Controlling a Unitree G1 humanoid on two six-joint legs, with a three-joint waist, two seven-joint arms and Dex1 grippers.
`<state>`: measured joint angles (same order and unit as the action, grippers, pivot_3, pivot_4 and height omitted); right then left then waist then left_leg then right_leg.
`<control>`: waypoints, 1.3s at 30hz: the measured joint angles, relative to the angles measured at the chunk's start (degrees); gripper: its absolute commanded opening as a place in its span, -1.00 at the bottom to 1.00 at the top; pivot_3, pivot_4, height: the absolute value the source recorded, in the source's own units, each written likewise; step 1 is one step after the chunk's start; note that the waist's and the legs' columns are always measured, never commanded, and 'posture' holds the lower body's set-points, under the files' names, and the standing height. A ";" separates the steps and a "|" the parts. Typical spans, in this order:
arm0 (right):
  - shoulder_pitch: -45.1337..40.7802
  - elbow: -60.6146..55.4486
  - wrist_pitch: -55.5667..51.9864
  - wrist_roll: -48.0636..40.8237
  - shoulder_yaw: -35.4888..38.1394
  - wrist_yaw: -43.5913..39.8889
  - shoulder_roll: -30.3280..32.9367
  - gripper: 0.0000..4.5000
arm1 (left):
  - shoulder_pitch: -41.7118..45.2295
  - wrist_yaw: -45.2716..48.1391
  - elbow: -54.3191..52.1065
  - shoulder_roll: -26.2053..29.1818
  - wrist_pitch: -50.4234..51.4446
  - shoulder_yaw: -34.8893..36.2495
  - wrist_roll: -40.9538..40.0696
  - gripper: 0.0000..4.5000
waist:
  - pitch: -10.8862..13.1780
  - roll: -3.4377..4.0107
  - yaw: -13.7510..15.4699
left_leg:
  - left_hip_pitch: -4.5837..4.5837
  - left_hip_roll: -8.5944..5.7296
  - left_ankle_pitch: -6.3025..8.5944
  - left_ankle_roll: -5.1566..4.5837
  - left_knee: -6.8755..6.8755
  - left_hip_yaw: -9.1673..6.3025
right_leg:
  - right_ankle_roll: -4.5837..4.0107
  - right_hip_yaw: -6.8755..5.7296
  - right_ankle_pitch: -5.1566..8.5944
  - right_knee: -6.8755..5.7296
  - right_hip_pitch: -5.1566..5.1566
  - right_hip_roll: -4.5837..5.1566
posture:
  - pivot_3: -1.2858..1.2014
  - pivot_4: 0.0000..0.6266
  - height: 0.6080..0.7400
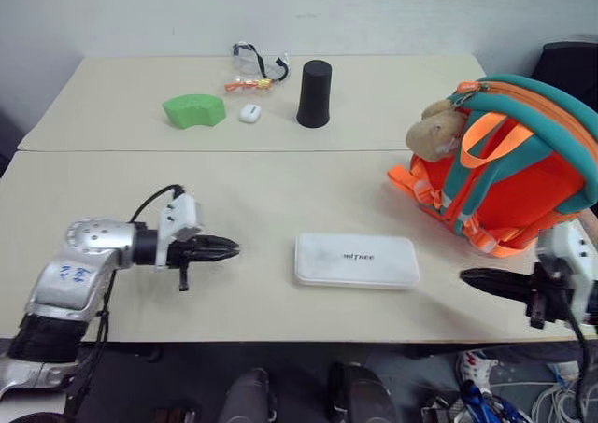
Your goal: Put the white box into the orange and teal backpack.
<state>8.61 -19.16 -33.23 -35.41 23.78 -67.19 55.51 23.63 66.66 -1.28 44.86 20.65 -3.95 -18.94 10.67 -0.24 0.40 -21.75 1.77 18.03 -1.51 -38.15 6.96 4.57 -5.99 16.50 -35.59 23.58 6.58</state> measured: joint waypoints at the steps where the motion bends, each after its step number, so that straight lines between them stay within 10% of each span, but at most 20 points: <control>1: -1.58 1.10 0.78 0.87 -2.29 -0.20 0.00 -1.00 | 1.04 -0.01 0.59 -1.12 -0.32 -1.29 0.80 -0.99 | 0.00 -0.01 -0.01 | -0.01 0.00 0.00 -0.01 -0.02 0.01 | 0.02 0.00 -0.01 0.01 0.00 -0.02 | 0.03 -0.52 1.00; 8: -13.46 15.27 9.13 12.05 -14.55 1.03 -0.06 -1.00 | 5.09 -1.69 4.15 -7.89 4.70 -7.87 3.43 -0.91 | 0.01 -0.05 -0.30 | -0.01 -0.03 -0.07 -0.11 -0.14 0.16 | 0.12 -0.09 -0.06 -0.07 0.02 -0.10 | 0.03 -0.52 1.00; 22: -20.08 24.16 21.72 21.20 -22.96 -0.99 -0.96 -1.00 | 14.87 -3.60 10.86 -8.74 45.48 -2.39 -9.59 0.98 | 0.02 -0.08 -0.44 | 0.00 -0.02 -0.16 -0.07 -0.37 0.08 | 0.13 -0.08 -0.04 -0.23 -0.05 -0.14 | 0.03 -0.52 1.00; 39: -23.72 24.90 24.59 25.28 -25.43 -0.22 -4.50 -1.00 | 23.45 -11.94 19.86 -21.22 59.91 -4.13 -12.05 0.99 | 0.02 -0.27 -0.40 | 0.01 0.02 -0.15 0.04 -0.75 -0.05 | 0.12 0.02 -0.04 -0.37 -0.19 -0.04 | 0.03 -0.52 1.00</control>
<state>-15.11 5.74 -8.64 -10.13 -1.65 -67.41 51.01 47.08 54.73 18.58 23.64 80.56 -8.07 -30.99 10.69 -0.51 0.00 -21.74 1.78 17.88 -1.48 -38.90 6.90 4.69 -5.96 16.46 -35.96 23.39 6.54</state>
